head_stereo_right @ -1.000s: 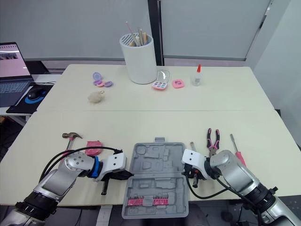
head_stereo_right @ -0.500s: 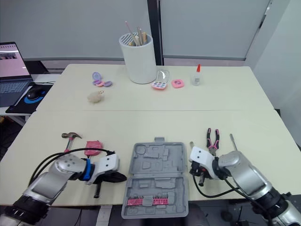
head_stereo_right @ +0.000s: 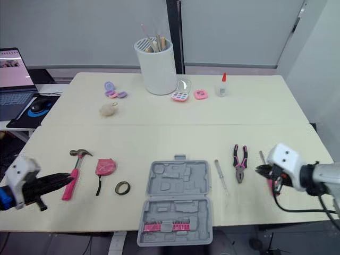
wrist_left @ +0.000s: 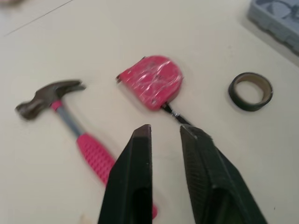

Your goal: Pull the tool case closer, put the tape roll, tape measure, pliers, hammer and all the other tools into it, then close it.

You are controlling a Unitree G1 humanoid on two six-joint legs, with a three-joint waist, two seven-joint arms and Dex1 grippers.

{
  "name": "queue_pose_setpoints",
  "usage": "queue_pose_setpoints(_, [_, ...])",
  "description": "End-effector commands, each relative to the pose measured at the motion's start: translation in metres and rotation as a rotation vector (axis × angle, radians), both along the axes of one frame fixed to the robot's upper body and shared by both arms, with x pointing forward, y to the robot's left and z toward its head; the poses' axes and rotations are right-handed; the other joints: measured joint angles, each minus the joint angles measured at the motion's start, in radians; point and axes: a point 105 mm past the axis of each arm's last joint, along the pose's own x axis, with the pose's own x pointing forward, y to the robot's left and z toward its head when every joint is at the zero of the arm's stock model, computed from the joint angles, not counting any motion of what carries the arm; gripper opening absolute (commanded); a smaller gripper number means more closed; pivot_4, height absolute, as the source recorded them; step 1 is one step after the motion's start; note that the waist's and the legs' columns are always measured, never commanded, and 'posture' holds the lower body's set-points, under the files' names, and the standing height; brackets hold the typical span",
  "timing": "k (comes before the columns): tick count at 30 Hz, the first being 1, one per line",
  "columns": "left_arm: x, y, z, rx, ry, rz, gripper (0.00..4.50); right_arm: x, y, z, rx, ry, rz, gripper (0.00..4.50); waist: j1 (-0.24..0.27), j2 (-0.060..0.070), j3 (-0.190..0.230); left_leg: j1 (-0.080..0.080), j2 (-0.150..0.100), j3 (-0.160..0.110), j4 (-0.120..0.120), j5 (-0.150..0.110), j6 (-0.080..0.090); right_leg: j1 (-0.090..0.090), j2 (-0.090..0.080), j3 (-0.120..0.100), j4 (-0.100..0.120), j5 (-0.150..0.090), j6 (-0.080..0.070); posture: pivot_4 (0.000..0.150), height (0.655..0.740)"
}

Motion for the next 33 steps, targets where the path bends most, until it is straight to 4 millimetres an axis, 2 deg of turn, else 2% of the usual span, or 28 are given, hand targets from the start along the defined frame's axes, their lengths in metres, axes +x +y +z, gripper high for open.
queue_pose_setpoints(1, [-0.019, 0.038, 0.01, 0.025, -0.051, 0.161, 2.11, -0.011, -0.018, 0.005, -0.086, 0.025, 0.054, 1.52, 0.001, 0.0, 0.0, 0.0, 0.0, 0.0, 0.0, 0.0, 0.0, 0.0, 0.0, 0.0, 0.0, 0.0, 0.0, 0.15, 0.7376])
queue_pose_setpoints(4, [-0.038, 0.055, 0.0, 0.018, -0.02, 0.243, 3.09, -0.015, -0.03, 0.005, -0.115, 0.054, 0.055, 2.26, 0.001, 0.0, 0.0, 0.0, 0.0, 0.001, 0.0, 0.0, 0.0, 0.0, 0.0, 0.001, -0.001, 0.0, 0.0, 0.15, 0.7376])
queue_pose_setpoints(8, [-0.045, 0.057, -0.003, 0.017, -0.01, 0.254, 4.37, -0.017, -0.038, 0.005, -0.114, 0.071, 0.042, 3.26, 0.001, 0.0, 0.0, 0.0, 0.001, 0.002, 0.0, 0.0, 0.0, 0.0, 0.0, 0.0, -0.001, 0.0, 0.0, 0.15, 0.7376])
queue_pose_setpoints(9, [-0.045, 0.057, -0.003, 0.016, -0.011, 0.253, 4.5, -0.017, -0.039, 0.005, -0.113, 0.072, 0.042, 3.53, 0.001, 0.0, 0.0, 0.001, 0.002, 0.002, 0.0, 0.0, 0.0, 0.001, 0.0, 0.0, -0.001, 0.0, 0.0, 0.15, 0.7376])
queue_pose_setpoints(12, [-0.046, 0.052, 0.001, 0.002, 0.005, 0.214, 4.5, -0.022, -0.05, 0.009, -0.123, 0.091, 0.005, 4.48, 0.001, 0.0, 0.0, 0.001, 0.002, 0.002, 0.0, 0.0, 0.0, 0.001, 0.0, 0.001, -0.001, 0.0, 0.0, 0.15, 0.7376])
queue_pose_setpoints(18, [-0.046, 0.053, -0.002, -0.003, 0.022, 0.215, 4.5, -0.018, -0.055, 0.021, -0.095, 0.061, -0.011, 4.48, -0.001, -0.001, 0.0, 0.002, 0.003, 0.003, 0.0, 0.0, 0.0, 0.001, 0.001, 0.001, -0.001, 0.0, 0.0, 0.15, 0.7376])
queue_pose_setpoints(25, [-0.053, 0.047, -0.004, 0.025, 0.057, 0.164, 4.5, -0.013, -0.042, 0.025, -0.061, 0.016, 0.044, 4.48, -0.002, -0.001, 0.0, 0.003, 0.003, 0.005, -0.001, 0.0, 0.0, 0.001, 0.001, 0.002, -0.001, 0.0, -0.001, 0.15, 0.7376])
queue_pose_setpoints(27, [-0.054, 0.033, -0.006, 0.046, 0.095, 0.08, 4.5, -0.006, -0.027, 0.029, -0.036, -0.031, 0.081, 4.48, -0.004, -0.001, -0.001, 0.003, 0.004, 0.005, -0.001, 0.0, 0.0, 0.001, 0.001, 0.002, -0.001, 0.0, -0.001, 0.15, 0.7376])
queue_pose_setpoints(30, [-0.049, -0.011, -0.003, 0.076, 0.143, -0.166, 4.5, -0.006, 0.014, 0.034, 0.005, -0.039, 0.237, 4.48, -0.002, 0.001, 0.0, 0.003, 0.004, 0.005, -0.001, 0.0, -0.001, 0.001, 0.001, 0.002, 0.0, 0.001, -0.001, 0.15, 0.7376])
queue_pose_setpoints(33, [-0.043, -0.04, 0.0, 0.074, 0.177, -0.313, 4.5, -0.005, 0.041, 0.036, 0.036, -0.035, 0.335, 4.48, 0.003, 0.001, 0.0, 0.003, 0.004, 0.004, -0.001, 0.0, -0.001, 0.001, 0.001, 0.002, 0.0, 0.001, -0.002, 0.15, 0.7376])
